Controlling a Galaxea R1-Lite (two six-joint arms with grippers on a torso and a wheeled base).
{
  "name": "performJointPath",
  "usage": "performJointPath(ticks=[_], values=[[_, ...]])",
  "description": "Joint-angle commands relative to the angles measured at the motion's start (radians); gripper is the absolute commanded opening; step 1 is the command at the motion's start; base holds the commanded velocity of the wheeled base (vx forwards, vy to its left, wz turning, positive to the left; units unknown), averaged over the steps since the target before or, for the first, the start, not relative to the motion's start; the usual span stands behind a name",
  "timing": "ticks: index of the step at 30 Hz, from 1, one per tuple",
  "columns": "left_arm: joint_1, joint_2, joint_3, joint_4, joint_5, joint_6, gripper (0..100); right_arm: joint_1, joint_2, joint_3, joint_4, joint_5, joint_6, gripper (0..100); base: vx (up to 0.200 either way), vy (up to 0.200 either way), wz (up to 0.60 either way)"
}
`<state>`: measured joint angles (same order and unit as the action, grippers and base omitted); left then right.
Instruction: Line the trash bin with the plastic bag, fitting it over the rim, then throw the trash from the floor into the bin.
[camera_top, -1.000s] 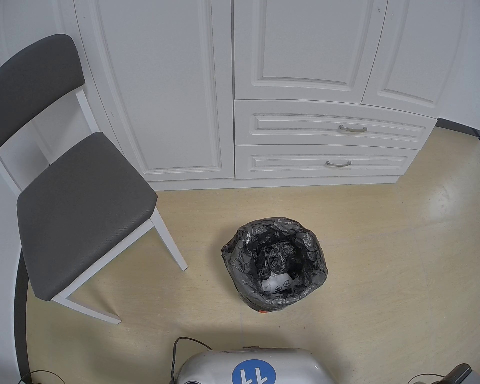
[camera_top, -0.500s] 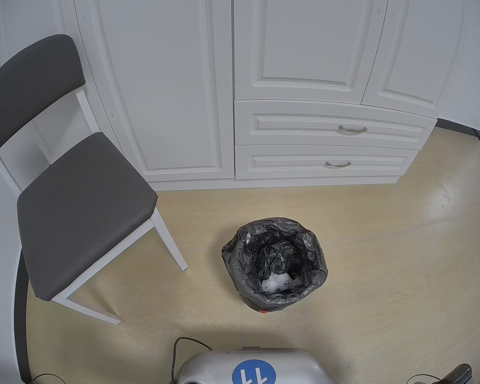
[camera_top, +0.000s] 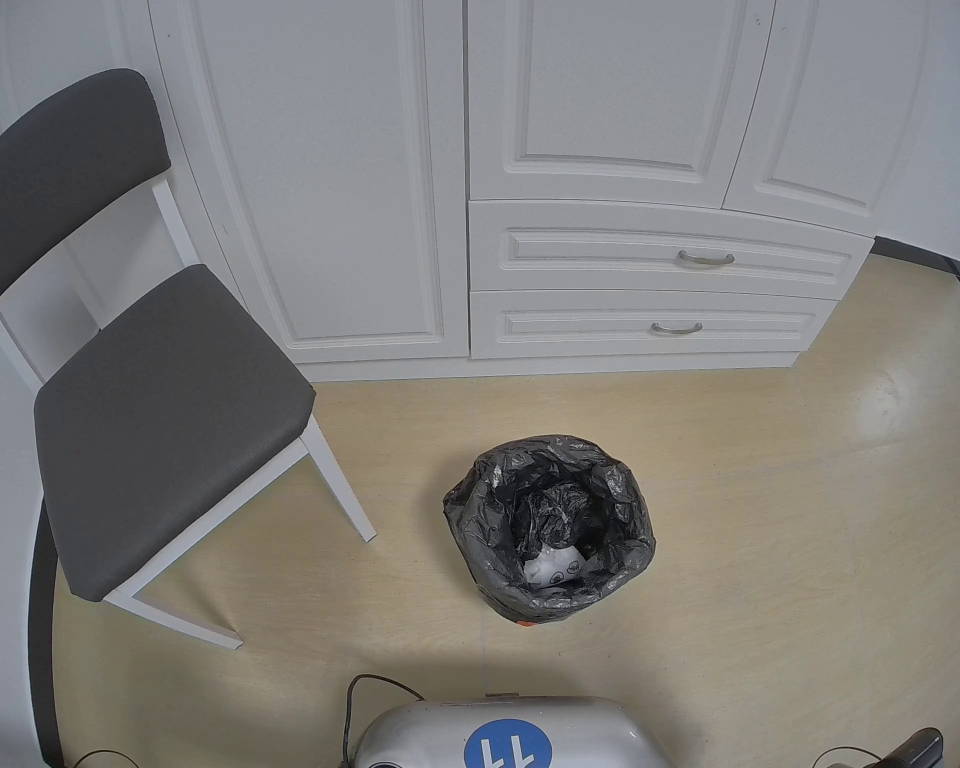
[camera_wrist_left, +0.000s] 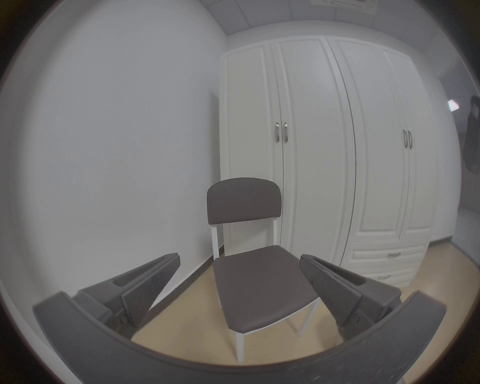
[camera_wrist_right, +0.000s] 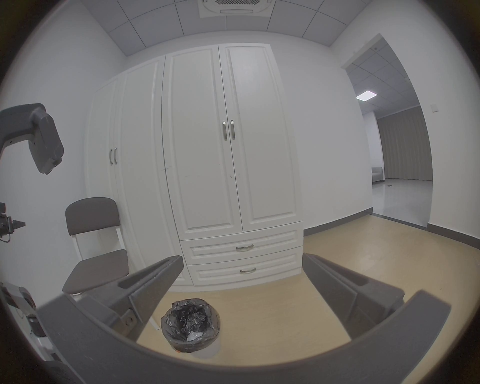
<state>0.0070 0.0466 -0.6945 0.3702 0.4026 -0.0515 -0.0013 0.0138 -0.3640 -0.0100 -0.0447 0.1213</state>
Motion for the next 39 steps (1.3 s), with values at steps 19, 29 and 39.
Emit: performJointPath(ticks=[19, 29, 39], values=[[-0.004, -0.047, 0.527, -0.814, -0.341, 0.076, 100, 0.0, -0.014, 0.168, -0.459, 0.068, -0.204, 100, 0.0, 0.0, 0.0], [-0.004, -0.047, 0.693, -0.674, -0.424, 0.068, 100, 0.0, -0.014, 0.321, -0.507, 0.137, -0.212, 100, 0.0, 0.0, 0.0], [-0.004, -0.047, 0.693, -0.43, -0.413, 0.067, 100, 0.001, -0.014, 0.364, -0.317, 0.146, -0.187, 100, 0.0, 0.0, 0.0]])
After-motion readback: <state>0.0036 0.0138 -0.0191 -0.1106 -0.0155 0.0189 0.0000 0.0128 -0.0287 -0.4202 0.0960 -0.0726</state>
